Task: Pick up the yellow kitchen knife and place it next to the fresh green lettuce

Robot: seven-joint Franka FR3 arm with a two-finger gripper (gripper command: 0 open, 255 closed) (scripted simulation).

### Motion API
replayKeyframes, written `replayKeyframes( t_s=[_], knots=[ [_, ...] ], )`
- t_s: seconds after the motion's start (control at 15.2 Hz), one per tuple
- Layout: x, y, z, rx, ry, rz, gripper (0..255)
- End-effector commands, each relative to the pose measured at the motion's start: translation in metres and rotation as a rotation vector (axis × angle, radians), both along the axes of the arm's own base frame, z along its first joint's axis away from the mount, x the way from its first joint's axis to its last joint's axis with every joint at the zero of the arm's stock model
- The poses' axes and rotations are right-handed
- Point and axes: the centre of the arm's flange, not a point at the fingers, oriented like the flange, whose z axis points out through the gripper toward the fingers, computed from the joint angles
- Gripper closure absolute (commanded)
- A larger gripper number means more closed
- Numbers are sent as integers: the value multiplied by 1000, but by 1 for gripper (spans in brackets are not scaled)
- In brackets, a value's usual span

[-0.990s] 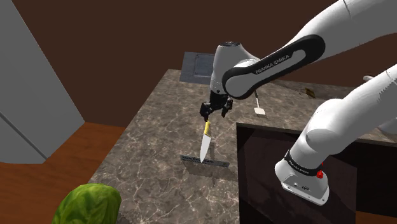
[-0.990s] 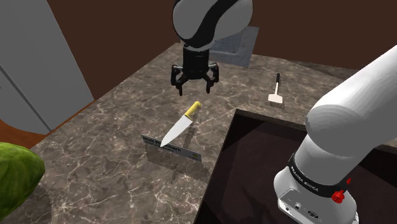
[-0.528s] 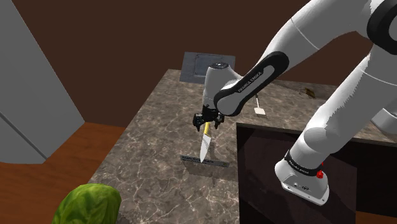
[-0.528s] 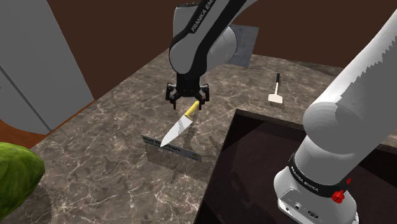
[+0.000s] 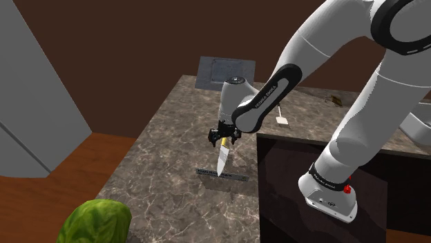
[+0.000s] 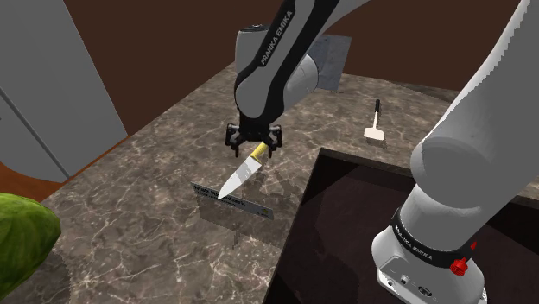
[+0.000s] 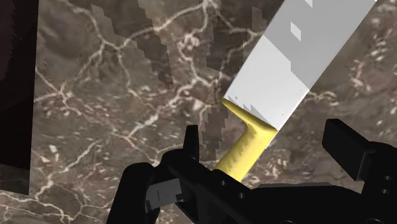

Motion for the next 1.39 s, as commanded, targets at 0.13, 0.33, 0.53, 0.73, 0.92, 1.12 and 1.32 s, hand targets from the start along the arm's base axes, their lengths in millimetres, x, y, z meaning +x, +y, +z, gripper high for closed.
replayKeyframes(
  t_s=[0.13,0.33,0.53,0.73,0.92,1.12,1.32],
  knots=[
    [0,0,-1,0,0,0,0],
    [0,0,-1,0,0,0,0],
    [0,0,-1,0,0,0,255],
    [0,0,-1,0,0,0,255],
    [0,0,-1,0,0,0,255],
    [0,0,10,0,0,0,255],
    [0,0,26,0,0,0,255]
  ],
)
